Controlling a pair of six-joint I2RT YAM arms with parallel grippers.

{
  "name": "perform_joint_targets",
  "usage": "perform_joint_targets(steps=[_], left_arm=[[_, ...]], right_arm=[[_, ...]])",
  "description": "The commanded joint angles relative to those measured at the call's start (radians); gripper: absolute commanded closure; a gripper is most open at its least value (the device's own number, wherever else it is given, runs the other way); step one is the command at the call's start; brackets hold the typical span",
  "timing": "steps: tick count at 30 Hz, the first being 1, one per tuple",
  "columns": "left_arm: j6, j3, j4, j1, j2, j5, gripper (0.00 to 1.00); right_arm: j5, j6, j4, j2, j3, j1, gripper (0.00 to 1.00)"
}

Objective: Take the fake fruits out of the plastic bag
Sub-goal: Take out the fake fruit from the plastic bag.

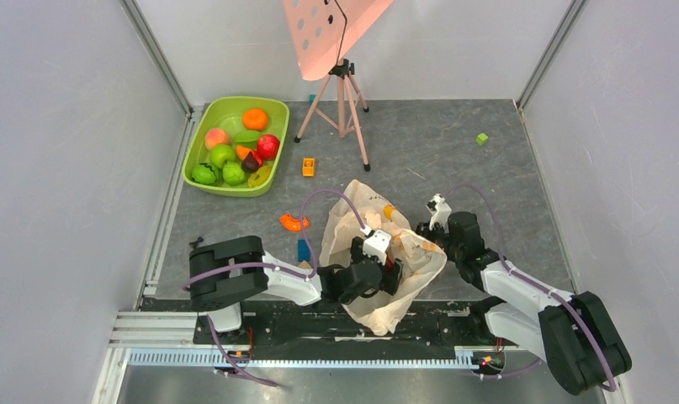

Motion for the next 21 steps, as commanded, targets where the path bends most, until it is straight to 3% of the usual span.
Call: perform_joint_targets(steps=[1,7,13,21], left_arm=[[0.049,0.026,0.052,0.018,0.013,0.002,0.00],[0.057,0.034,0.049,0.031,0.034,-0.011,0.01],[0.041,0.045,0.024,0.041,0.046,-0.030,0.20],[0.021,0.009,-0.076,0.041,-0.080,0.008,0.31]], right_arm=[[-0.182,0.018,0.100,0.000,-0.020,0.006,0.74],[-0.241,0.013,0.077,-0.030,-0.027,0.006,0.83],[-0.214,-0.014,0.008,-0.106,-0.024,0.005,0.85],[-0.075,-0.023,-0.044,-0.184,-0.016,0.006,0.87]])
